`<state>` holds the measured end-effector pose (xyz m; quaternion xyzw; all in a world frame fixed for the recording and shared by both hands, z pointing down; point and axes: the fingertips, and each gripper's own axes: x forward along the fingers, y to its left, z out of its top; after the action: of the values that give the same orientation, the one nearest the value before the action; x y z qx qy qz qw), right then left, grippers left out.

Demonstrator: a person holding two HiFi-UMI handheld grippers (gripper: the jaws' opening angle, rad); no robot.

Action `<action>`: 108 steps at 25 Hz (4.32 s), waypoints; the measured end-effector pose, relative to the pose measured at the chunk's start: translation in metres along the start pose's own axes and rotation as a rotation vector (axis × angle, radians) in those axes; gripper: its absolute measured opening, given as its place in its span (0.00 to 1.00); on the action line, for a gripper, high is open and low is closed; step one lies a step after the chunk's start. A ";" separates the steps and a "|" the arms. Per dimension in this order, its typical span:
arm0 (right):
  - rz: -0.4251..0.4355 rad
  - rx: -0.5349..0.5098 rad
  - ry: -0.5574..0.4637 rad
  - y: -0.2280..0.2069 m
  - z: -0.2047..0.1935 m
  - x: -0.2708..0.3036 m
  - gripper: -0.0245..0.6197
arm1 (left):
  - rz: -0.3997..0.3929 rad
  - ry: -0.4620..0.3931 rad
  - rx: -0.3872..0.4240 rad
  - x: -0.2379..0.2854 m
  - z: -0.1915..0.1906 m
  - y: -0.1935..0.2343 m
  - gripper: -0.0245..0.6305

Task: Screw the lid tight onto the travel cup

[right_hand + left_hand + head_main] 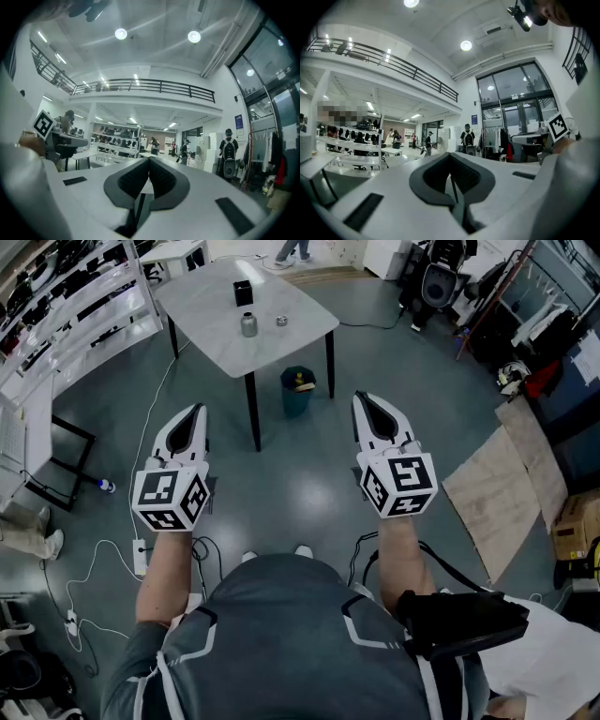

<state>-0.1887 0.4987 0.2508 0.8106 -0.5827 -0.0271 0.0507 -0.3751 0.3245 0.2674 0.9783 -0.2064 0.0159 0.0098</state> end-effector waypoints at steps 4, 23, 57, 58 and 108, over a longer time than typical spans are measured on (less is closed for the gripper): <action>-0.007 0.003 0.006 -0.005 -0.002 -0.002 0.08 | 0.010 0.002 0.038 -0.001 0.001 -0.004 0.05; 0.016 0.025 -0.018 -0.060 -0.021 -0.010 0.08 | 0.016 0.027 0.021 0.035 -0.012 -0.056 0.05; -0.016 0.015 0.041 -0.097 -0.021 0.261 0.08 | -0.029 -0.002 0.099 0.260 0.000 0.129 0.05; -0.028 0.008 0.047 -0.098 -0.022 0.272 0.08 | -0.031 -0.001 0.113 0.268 -0.001 0.137 0.05; 0.456 0.011 0.372 -0.231 -0.223 0.700 0.21 | 0.120 0.370 -0.003 0.595 -0.210 0.269 0.24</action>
<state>0.2749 -0.0800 0.4568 0.6499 -0.7308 0.1375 0.1570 0.0548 -0.1568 0.5011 0.9446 -0.2592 0.1957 0.0478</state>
